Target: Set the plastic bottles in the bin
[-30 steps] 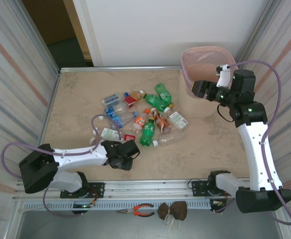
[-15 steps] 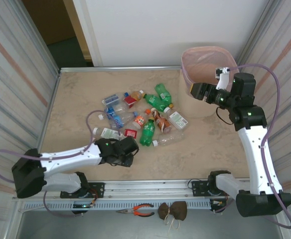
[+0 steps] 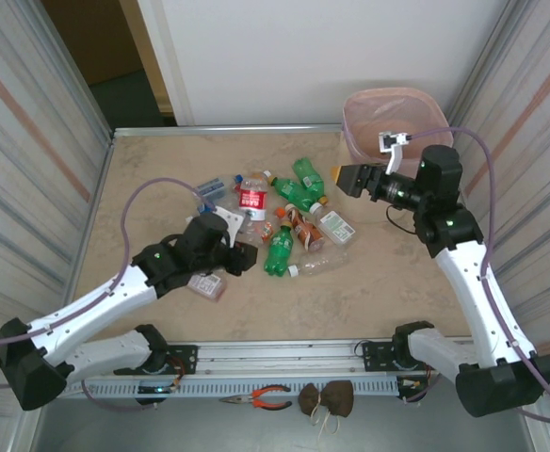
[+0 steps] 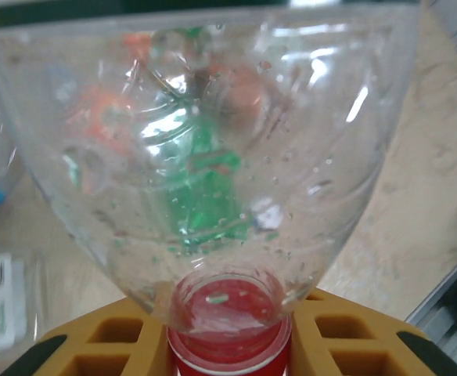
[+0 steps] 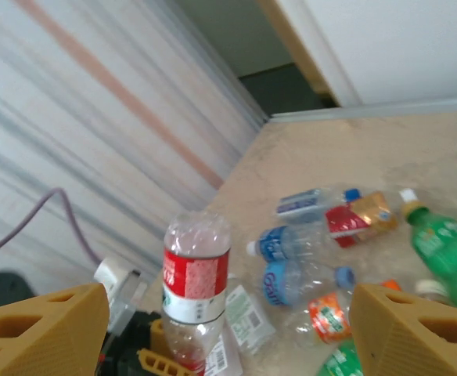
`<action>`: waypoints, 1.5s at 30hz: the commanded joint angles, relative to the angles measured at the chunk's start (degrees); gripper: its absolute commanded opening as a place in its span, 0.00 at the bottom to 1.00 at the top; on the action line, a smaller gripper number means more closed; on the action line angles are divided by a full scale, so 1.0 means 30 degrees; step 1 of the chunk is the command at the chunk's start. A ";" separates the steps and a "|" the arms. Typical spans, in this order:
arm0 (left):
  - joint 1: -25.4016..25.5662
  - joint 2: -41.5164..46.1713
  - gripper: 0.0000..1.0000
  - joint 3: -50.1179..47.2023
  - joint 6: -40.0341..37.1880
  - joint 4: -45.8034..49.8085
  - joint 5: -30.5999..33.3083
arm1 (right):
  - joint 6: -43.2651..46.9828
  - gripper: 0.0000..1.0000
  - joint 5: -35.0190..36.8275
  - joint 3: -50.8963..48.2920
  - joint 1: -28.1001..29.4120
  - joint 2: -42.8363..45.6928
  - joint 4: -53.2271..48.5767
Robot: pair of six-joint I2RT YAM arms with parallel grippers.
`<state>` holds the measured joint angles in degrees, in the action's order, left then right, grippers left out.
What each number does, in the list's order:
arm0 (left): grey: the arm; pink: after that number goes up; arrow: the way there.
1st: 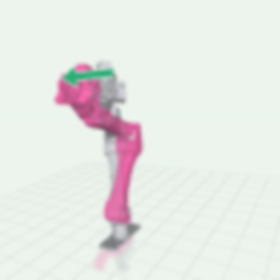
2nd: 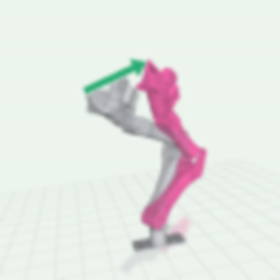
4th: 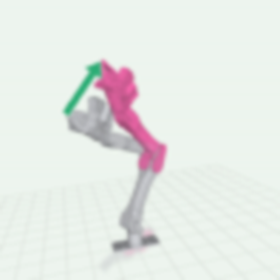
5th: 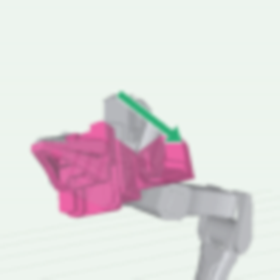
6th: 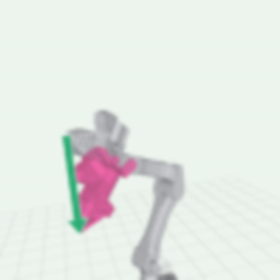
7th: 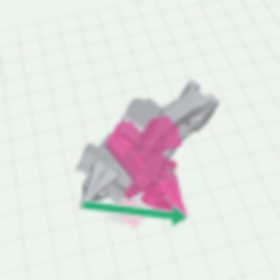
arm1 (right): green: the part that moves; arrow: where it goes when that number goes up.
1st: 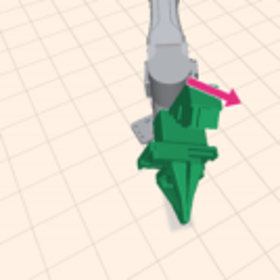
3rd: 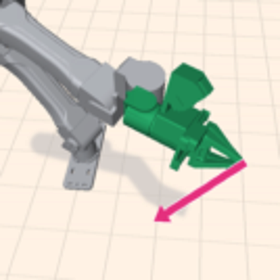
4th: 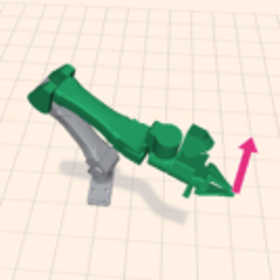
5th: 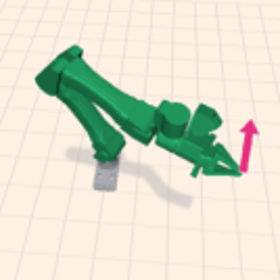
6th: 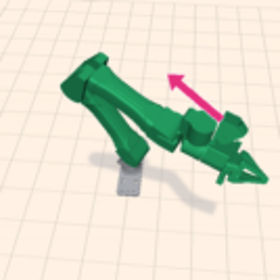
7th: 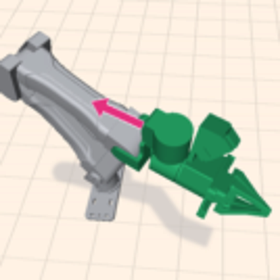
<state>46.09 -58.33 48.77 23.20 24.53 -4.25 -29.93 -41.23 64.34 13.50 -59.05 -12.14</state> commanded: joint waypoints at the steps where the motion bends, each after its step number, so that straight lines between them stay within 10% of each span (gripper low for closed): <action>1: -0.1391 0.0638 0.27 0.0357 -0.2510 -0.4199 -0.4749 | 0.0967 0.81 -0.0698 -0.0018 0.1753 0.0033 0.2760; 21: -0.2556 0.0810 0.25 0.2361 -0.6152 -0.9610 -1.3894 | 0.5904 0.88 -0.1373 0.0591 0.8586 -0.0196 0.4975; 45: -0.2026 0.0766 0.26 0.2550 -0.7217 -0.8588 -1.4579 | 0.6149 0.69 -0.0018 0.3281 1.0358 -0.1147 0.4047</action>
<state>39.83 -56.45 55.02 2.68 -2.81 -48.88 -11.38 -40.12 72.01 43.88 -62.15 -1.06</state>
